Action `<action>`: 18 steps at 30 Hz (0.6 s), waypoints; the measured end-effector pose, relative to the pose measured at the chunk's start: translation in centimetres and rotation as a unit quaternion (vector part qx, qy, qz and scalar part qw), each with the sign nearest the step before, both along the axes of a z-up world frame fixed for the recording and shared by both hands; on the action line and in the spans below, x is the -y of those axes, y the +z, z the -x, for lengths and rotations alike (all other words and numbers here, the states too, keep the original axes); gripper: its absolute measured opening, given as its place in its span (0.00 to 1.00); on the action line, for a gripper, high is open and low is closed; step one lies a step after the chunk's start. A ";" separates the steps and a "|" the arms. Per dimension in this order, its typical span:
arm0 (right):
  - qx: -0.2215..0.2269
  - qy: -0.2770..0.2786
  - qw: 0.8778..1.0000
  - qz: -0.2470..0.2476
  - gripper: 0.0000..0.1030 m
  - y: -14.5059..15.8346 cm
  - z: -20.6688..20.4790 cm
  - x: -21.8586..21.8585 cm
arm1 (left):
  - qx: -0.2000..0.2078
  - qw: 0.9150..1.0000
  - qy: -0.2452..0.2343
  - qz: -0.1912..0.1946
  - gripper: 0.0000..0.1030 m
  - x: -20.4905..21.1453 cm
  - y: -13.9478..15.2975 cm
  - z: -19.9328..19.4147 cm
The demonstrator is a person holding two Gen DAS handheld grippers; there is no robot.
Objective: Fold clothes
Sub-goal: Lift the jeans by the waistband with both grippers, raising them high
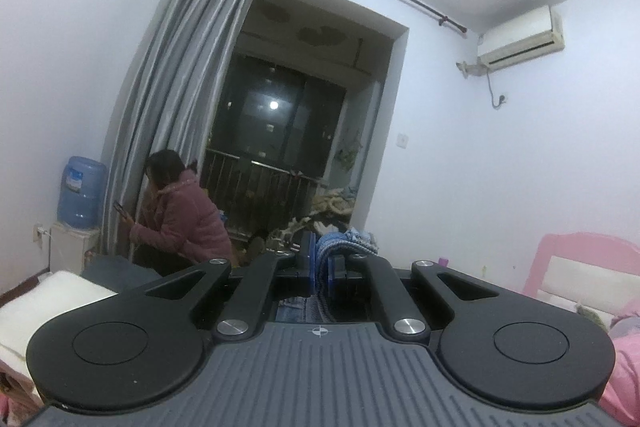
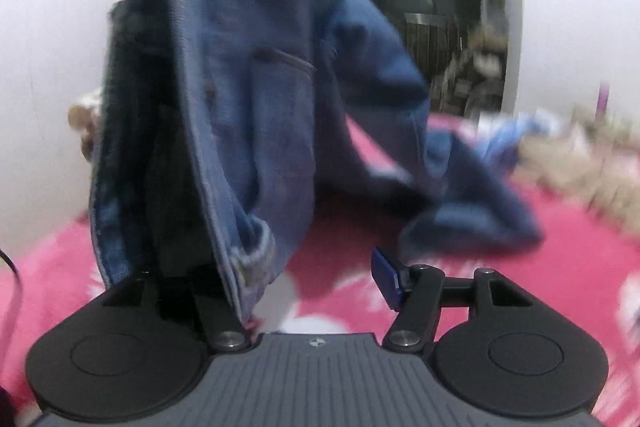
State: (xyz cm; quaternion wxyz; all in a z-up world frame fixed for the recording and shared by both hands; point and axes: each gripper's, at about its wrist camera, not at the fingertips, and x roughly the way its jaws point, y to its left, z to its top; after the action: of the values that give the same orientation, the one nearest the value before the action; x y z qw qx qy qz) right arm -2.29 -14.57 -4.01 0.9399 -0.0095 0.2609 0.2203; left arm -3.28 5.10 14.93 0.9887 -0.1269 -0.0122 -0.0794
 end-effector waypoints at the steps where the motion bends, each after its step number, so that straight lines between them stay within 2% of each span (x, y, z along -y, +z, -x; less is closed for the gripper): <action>1: -0.020 0.008 1.000 -0.018 0.62 -0.1 -0.3 0.1 | 0.000 1.000 0.001 -0.003 0.03 0.0 -0.2 0.0; 5: -0.084 0.048 0.992 -0.078 0.59 -0.4 -1.1 0.9 | -0.011 1.000 0.010 -0.003 0.03 -0.5 -0.9 -0.6; 6: -0.086 0.054 0.992 -0.074 0.51 -0.3 -1.0 1.1 | -0.016 1.000 0.014 -0.003 0.03 -0.7 -1.1 -0.8; 8: -0.066 0.054 0.996 -0.031 0.31 0.3 -0.8 1.5 | -0.026 0.999 0.021 -0.003 0.03 -1.1 -1.7 -1.3; 9: -0.044 0.042 0.998 0.007 0.11 1.1 -0.9 2.0 | -0.030 0.999 0.025 -0.002 0.03 -1.4 -2.0 -1.6; 10: -0.016 0.023 0.998 0.050 0.06 2.3 -1.1 2.5 | -0.033 0.999 0.028 0.001 0.03 -1.7 -2.0 -1.9; 11: 0.010 0.000 0.996 0.083 0.05 3.7 -1.6 3.6 | -0.035 0.999 0.026 0.006 0.03 -2.0 -1.8 -2.2; 14: 0.084 -0.077 0.984 0.140 0.05 9.5 -3.8 7.9 | -0.037 0.999 0.012 0.024 0.03 -2.3 -0.5 -3.4; 16: 0.149 -0.123 0.964 0.185 0.05 14.5 -5.3 10.0 | -0.013 0.999 -0.002 0.032 0.03 -1.4 2.0 -4.0; 18: 0.228 -0.162 0.931 0.236 0.05 20.6 -6.4 11.3 | 0.025 0.999 -0.017 0.041 0.03 -0.3 5.4 -4.2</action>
State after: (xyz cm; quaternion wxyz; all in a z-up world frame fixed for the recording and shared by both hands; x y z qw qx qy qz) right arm 4.13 -25.92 16.55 0.9675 -0.2390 0.0823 -0.0108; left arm 0.97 5.41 20.31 0.9806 -0.1652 -0.0380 -0.0987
